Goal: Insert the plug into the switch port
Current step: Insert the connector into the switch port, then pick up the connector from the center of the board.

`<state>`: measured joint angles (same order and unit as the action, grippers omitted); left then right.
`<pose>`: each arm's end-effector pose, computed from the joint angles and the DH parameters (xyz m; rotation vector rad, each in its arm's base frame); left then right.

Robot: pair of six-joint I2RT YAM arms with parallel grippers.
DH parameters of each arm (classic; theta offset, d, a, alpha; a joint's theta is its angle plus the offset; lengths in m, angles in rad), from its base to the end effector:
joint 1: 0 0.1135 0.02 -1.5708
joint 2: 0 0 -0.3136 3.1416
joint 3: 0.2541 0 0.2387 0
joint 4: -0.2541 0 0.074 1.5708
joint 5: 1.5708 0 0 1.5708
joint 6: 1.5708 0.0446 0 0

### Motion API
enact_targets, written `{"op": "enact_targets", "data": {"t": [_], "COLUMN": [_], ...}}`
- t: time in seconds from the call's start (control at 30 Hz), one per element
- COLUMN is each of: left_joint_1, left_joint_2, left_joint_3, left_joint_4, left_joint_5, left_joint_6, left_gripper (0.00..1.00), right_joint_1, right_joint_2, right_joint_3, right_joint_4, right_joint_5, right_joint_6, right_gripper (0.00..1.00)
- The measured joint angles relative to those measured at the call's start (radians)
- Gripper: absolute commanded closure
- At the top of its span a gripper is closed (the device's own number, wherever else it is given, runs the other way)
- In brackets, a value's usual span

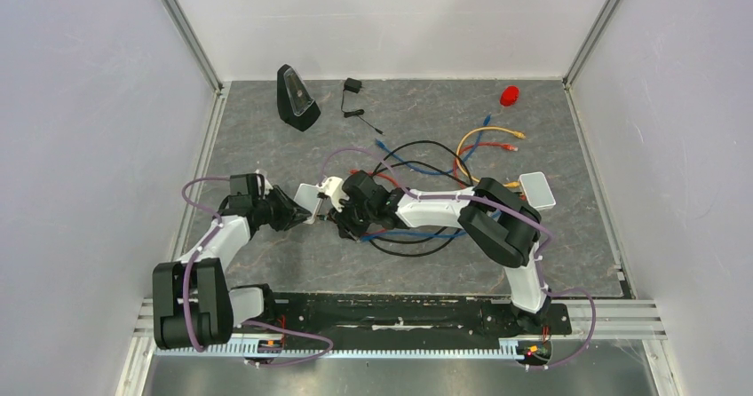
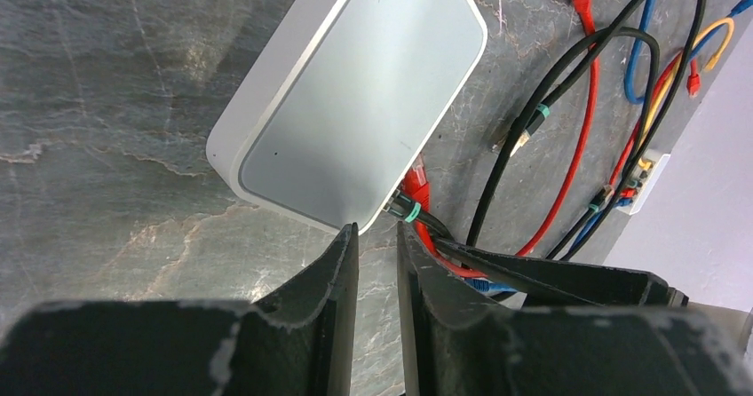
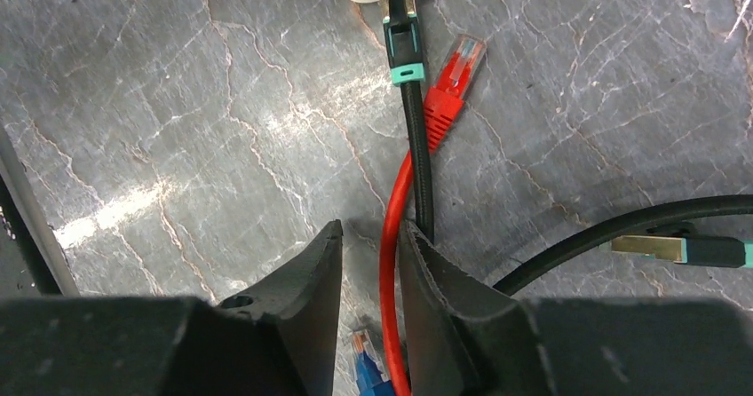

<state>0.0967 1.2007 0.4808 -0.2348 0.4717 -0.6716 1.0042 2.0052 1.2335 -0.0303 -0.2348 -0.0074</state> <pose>0.1866 -0.0023 0.2058 -0.7789 2.4498 -0.8219 0.2280 0.3777 0.1955 -1.3022 2.1074 0.7348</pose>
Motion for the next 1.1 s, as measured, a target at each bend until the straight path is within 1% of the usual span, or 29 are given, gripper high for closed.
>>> {"op": "enact_targets", "data": {"t": [0.07, 0.13, 0.3, 0.43, 0.57, 0.7, 0.97, 1.1], "left_joint_1": [-0.001, -0.001, -0.001, -0.001, -0.002, -0.003, -0.003, -0.003], "left_joint_2": [0.005, 0.018, 0.051, 0.086, 0.119, 0.121, 0.121, 0.076], "left_joint_3": [-0.001, -0.001, 0.001, 0.023, 0.058, 0.073, 0.083, 0.099], "left_joint_4": [0.009, 0.02, 0.048, 0.071, 0.075, 0.069, 0.035, -0.036], "left_joint_5": [-0.001, -0.003, 0.0, -0.003, -0.022, -0.051, -0.075, -0.116], "left_joint_6": [-0.002, -0.002, -0.019, -0.034, -0.036, -0.035, -0.034, -0.018], "left_gripper": [0.72, 0.72, 0.72, 0.73, 0.73, 0.72, 0.72, 0.71], "right_joint_1": [0.0, 0.0, 0.0, 0.0, 0.0, 0.0, -0.028, -0.071], "right_joint_2": [0.006, 0.01, 0.016, 0.018, 0.017, 0.003, -0.037, -0.037], "right_joint_3": [0.005, 0.008, 0.008, 0.008, 0.011, 0.008, -0.003, -0.003], "right_joint_4": [0.004, 0.01, 0.022, 0.024, 0.003, -0.024, -0.032, -0.035], "right_joint_5": [0.002, 0.008, 0.024, 0.0, -0.077, -0.148, -0.301, -0.362], "right_joint_6": [0.0, 0.0, -0.013, -0.049, -0.099, -0.121, -0.09, -0.071], "right_gripper": [0.71, 0.76, 1.0, 1.0, 1.0, 1.0, 1.0, 1.0]}}
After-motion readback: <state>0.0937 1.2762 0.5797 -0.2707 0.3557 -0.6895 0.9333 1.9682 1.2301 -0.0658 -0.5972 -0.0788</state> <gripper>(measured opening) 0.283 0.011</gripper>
